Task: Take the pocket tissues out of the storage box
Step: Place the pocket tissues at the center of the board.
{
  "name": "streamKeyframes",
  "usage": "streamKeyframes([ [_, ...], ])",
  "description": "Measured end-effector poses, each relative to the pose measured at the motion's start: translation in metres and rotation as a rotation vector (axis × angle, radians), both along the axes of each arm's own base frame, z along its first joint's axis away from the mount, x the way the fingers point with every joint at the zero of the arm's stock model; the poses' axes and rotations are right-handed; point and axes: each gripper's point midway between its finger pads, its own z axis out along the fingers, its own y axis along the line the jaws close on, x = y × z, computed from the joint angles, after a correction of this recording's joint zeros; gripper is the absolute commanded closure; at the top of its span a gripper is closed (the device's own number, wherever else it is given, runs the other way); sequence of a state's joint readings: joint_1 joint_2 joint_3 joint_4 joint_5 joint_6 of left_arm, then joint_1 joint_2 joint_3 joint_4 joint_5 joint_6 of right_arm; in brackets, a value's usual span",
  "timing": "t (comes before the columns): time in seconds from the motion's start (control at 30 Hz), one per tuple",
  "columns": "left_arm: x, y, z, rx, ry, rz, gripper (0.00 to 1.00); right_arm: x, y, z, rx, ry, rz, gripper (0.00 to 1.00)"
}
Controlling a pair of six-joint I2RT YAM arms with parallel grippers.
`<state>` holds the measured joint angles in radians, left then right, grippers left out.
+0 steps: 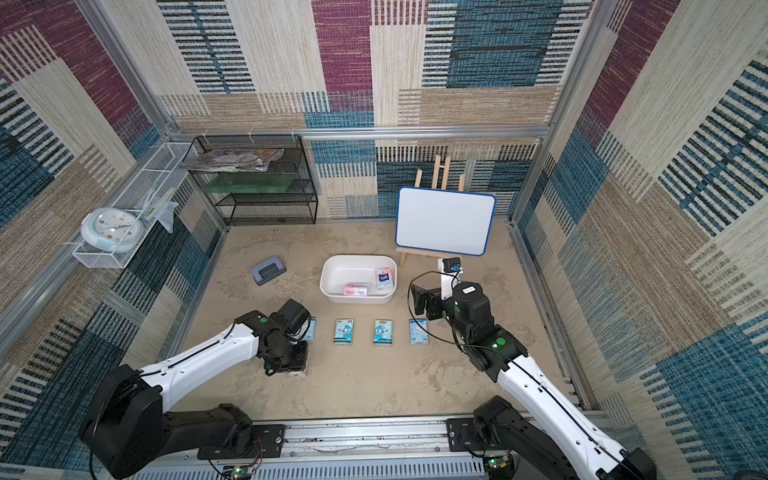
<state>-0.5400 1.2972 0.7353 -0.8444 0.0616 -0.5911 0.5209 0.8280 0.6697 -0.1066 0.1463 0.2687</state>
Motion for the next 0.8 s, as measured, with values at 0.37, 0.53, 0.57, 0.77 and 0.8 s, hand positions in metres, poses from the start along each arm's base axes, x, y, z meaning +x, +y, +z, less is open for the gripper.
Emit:
streamKeyframes([
  [0.37, -0.002, -0.003, -0.012, -0.011, 0.020, 0.004, 0.59, 0.000, -0.002, -0.001, 0.004, 0.001, -0.009, 0.02],
  [0.53, -0.002, -0.003, -0.012, -0.012, 0.020, 0.003, 0.53, 0.000, -0.001, -0.002, 0.003, 0.003, -0.009, 0.02],
  [0.57, -0.002, -0.003, -0.012, -0.012, 0.019, 0.003, 0.52, 0.000, -0.001, -0.002, 0.002, 0.005, -0.009, 0.02],
  [0.77, 0.003, -0.006, -0.007, -0.023, 0.000, 0.002, 0.42, 0.001, -0.002, -0.003, -0.001, 0.007, -0.013, 0.02],
  [0.8, 0.005, -0.007, -0.004, -0.026, -0.008, 0.000, 0.40, 0.001, -0.002, -0.003, -0.002, 0.007, -0.015, 0.02],
])
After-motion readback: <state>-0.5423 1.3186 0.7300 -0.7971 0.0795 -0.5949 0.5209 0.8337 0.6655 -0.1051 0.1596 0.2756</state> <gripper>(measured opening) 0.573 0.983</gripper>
